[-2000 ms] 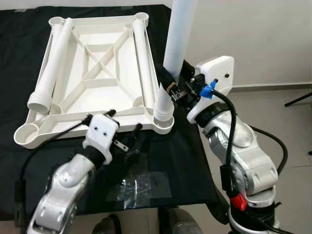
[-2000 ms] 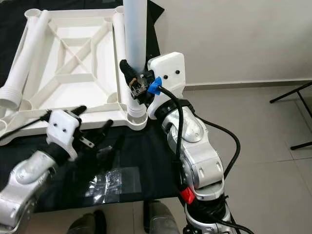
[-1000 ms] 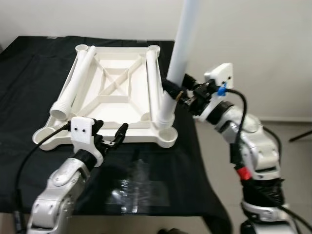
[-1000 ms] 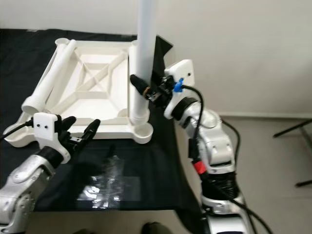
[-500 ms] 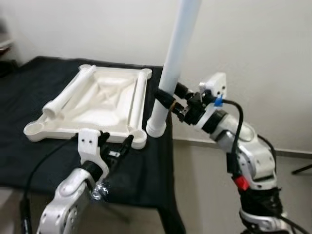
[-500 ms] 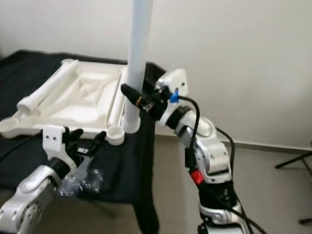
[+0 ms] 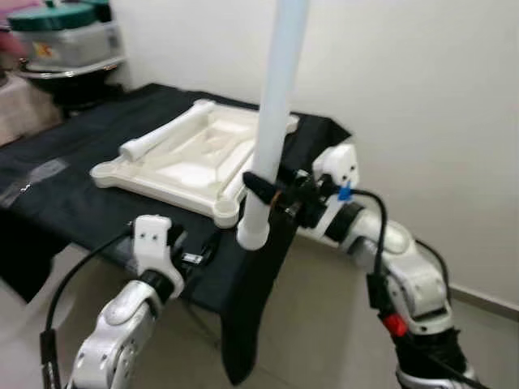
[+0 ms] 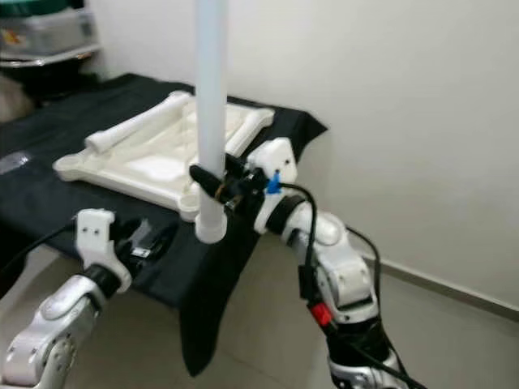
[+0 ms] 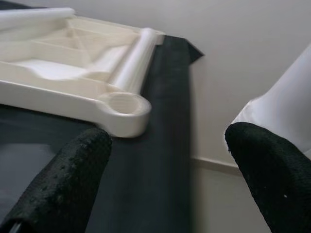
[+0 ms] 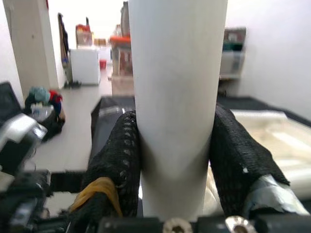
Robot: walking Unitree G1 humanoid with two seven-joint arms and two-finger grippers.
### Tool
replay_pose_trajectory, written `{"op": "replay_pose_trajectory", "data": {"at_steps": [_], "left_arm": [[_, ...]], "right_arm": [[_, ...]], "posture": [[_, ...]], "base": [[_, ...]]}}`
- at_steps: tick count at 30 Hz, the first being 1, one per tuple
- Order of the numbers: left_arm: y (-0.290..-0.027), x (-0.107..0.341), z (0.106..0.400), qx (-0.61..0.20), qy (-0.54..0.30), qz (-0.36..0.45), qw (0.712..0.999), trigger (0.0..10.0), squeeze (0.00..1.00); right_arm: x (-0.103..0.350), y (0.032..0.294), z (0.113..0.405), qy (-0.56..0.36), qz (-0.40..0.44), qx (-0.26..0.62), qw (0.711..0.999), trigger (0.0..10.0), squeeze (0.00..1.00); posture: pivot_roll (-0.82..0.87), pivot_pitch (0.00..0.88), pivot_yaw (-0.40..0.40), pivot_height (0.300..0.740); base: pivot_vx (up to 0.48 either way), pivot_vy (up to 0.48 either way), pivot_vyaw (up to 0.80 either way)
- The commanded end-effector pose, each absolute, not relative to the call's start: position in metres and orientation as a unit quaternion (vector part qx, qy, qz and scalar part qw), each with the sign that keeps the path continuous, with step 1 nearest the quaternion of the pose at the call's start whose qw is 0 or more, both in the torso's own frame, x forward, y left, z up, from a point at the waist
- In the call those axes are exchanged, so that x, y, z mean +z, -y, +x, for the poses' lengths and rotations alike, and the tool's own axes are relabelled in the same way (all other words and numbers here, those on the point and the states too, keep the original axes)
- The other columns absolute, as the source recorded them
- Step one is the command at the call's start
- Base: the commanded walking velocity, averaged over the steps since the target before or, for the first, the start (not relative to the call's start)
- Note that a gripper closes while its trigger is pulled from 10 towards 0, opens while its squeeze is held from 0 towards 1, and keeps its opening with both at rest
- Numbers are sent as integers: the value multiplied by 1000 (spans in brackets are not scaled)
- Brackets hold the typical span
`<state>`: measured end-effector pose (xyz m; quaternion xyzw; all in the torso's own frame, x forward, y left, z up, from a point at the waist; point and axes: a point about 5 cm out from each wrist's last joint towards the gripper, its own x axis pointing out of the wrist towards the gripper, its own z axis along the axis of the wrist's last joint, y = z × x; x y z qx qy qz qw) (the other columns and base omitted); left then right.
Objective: Building children table
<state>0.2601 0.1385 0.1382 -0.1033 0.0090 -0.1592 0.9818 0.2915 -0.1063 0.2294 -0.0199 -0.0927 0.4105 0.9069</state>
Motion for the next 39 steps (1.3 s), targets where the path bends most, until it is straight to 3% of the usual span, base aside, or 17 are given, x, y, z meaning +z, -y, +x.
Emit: {"op": "replay_pose_trajectory", "data": {"at_steps": [1,14,27,39], "left_arm": [[-140,133,260,-157,-14,-99,983,10000,0],[-142,123,260,-160,-25,-72,984,10000,0],[-138,117,254,-175,-30,-55,983,10000,0],[-132,113,250,-186,-32,-54,980,10000,0]], "right_arm": [[233,100,287,109,-27,424,899,10000,0],[224,94,280,100,-28,443,890,10000,0],[156,100,270,13,6,422,907,10000,0],[135,99,266,-4,43,421,906,10000,0]], "posture": [[-95,0,-16,740],[-105,0,-17,740],[-108,0,-10,740],[-99,0,-10,740]], "base": [[0,-439,800],[0,-441,800],[0,-440,800],[0,-441,796]]}}
